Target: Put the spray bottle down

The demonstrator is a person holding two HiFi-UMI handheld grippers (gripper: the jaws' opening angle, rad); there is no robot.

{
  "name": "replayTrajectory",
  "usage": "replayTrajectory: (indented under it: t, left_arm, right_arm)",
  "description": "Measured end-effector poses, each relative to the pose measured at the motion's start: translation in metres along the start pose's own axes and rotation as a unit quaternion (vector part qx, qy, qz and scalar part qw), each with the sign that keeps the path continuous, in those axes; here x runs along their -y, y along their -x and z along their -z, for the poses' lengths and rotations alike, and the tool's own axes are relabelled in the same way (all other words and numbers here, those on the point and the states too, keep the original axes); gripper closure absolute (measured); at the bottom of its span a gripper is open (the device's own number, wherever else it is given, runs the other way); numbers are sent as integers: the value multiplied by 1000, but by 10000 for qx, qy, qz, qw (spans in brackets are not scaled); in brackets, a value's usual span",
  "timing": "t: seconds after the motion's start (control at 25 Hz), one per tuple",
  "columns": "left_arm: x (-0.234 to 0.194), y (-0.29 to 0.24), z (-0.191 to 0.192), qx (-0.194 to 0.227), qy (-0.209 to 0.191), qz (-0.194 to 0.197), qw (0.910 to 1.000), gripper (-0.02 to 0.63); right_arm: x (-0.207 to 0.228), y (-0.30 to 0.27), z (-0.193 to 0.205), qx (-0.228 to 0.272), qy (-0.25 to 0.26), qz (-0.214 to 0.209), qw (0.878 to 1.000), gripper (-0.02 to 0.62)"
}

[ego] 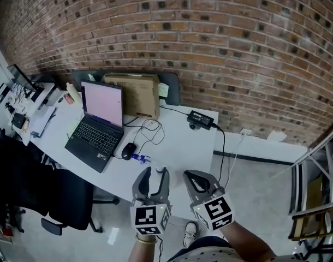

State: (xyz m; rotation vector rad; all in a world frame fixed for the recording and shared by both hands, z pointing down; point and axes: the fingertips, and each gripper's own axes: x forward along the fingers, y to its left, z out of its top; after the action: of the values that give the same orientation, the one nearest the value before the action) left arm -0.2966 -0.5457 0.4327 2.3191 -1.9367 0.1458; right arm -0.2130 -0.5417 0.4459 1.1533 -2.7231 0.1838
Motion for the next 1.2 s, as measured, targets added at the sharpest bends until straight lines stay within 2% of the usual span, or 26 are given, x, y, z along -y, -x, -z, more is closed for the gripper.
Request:
replayTrajectory:
  t: [0.12, 0.2, 0.28, 0.4, 0.56, 0.8, 1.04, 1.2]
  left_arm:
    - [7, 33, -5, 158, -110, 34, 9998, 447]
    - [10, 53, -7, 191, -70, -81, 9998, 528]
    - [12, 72, -3, 49, 47, -291, 9996, 597]
    - [18, 95, 6, -162, 231, -393, 9988, 597]
    - [24, 114, 8, -187, 307, -369, 9987, 598]
    - [28, 131, 3, -144, 550, -364, 9977, 598]
    - [38, 137, 0, -175, 482, -343, 9981, 598]
    - [42, 139, -1, -171, 620, -286, 9975, 598]
  right_arm:
    - [-12, 11, -4, 108, -50, -86, 9999, 597]
    - [-20, 19, -10, 212, -69, -198, 9996, 597]
    - [-32, 27, -13, 291, -70, -329, 9990, 597]
    - [-53, 40, -13, 361, -73, -540, 9979, 597]
    - [-75, 51, -15, 380, 15, -760, 9964, 597]
    - [-90, 68, -21, 463, 128, -834, 9954, 597]
    - [-94, 80, -24, 488, 162, -871, 9949, 597]
    - [-96, 84, -24, 501, 168, -885, 9947, 597]
